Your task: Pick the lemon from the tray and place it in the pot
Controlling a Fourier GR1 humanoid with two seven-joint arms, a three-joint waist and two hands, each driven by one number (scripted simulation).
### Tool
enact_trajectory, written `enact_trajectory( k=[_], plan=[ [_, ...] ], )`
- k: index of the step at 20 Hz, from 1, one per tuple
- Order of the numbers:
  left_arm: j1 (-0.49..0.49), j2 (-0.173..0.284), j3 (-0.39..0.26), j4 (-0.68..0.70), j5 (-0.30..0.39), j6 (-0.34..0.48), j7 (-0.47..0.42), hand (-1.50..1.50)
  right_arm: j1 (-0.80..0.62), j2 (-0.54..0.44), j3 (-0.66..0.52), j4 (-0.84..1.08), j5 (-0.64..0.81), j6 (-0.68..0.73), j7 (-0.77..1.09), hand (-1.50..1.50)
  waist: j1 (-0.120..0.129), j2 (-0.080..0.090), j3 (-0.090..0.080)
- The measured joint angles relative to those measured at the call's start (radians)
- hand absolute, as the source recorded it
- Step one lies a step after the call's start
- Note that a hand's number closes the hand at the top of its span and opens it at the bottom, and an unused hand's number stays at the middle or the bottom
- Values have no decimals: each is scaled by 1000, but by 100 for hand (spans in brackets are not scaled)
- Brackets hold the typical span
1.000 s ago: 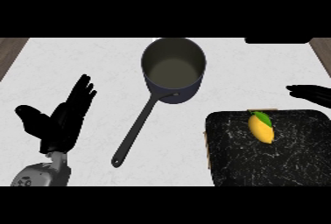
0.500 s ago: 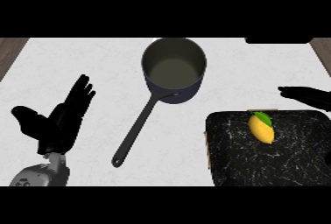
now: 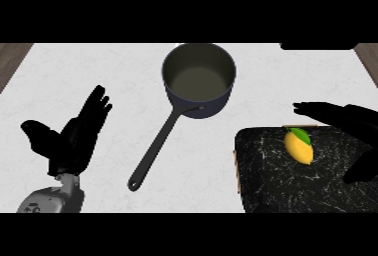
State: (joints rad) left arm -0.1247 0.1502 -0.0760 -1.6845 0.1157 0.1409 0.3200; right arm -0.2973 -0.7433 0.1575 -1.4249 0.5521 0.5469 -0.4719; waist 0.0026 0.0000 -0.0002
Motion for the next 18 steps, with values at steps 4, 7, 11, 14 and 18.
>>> enact_trajectory(
  k=[4, 7, 11, 14, 18],
  plan=[
    [2, -6, 8, -11, -4, -9, 7, 0, 5, 27, 13, 6, 83, -7, 1, -150, 0, 0, 0],
    [-33, -16, 12, 8, -18, 0, 22, 0, -13, 59, 28, 44, 149, -24, 8, -150, 0, 1, 0],
    [-14, -22, 18, -10, -18, -14, 26, 0, -20, 99, 36, 76, 223, -38, 7, -150, 1, 0, 0],
    [-2, -25, 25, -14, -22, -26, 15, 0, -19, 121, 34, 92, 265, -37, -5, -150, 1, 0, 0],
    [12, -32, 30, -16, -29, -37, 2, 0, -51, 152, 17, 116, 284, -7, -25, 150, 1, 0, 0]
  ],
)
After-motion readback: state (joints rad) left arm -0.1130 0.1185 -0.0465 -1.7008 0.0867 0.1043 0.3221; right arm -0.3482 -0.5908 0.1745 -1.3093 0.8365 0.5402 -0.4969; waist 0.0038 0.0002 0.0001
